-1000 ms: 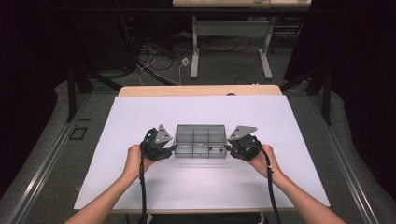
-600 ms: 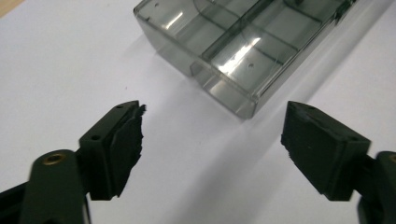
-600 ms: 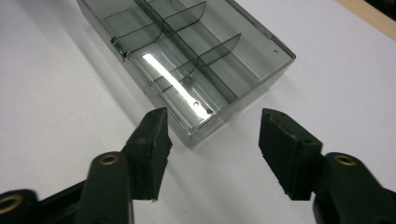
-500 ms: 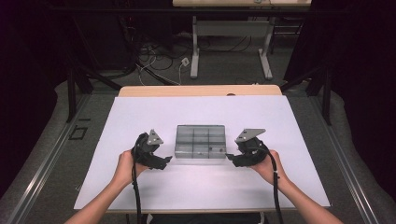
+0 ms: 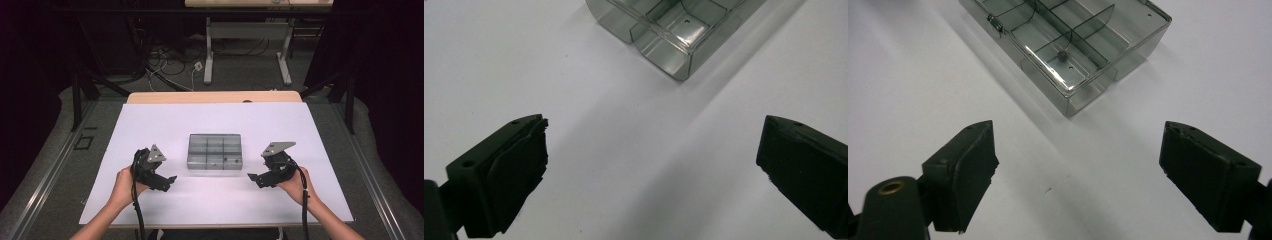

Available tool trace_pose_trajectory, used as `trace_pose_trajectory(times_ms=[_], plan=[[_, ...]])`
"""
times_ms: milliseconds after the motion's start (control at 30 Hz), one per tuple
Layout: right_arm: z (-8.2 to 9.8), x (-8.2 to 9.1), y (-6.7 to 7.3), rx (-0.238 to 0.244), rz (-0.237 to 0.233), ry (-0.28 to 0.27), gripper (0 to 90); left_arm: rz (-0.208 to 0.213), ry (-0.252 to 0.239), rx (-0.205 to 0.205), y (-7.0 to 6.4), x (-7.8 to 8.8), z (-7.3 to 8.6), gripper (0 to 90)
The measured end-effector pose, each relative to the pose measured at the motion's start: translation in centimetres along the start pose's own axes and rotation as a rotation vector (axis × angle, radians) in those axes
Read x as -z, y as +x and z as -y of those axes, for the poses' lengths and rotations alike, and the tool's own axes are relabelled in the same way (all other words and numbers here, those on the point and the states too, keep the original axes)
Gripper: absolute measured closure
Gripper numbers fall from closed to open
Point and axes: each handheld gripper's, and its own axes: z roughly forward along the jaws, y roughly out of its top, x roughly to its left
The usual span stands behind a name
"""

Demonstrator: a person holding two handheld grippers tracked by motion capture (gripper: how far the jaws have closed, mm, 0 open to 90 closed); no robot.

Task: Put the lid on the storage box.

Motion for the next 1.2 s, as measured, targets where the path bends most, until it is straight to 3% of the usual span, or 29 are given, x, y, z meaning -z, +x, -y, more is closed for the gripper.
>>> trace_pose_trajectory(times_ms=[567, 833, 1200], plan=[[2.6, 1.6, 0.6, -0.022, 0.029, 0.019, 7.1, 0.000, 0.017, 0.004, -1.0, 2.2, 2.5, 0.0], [3.9, 2.3, 0.8, -0.040, 0.038, 0.025, 6.3, -0.016, 0.014, 0.001, -1.9, 2.8, 3.3, 0.0], [5.9, 2.9, 1.2, -0.072, 0.037, 0.058, 5.9, -0.009, 0.037, 0.028, -2.9, 3.0, 4.6, 0.0]])
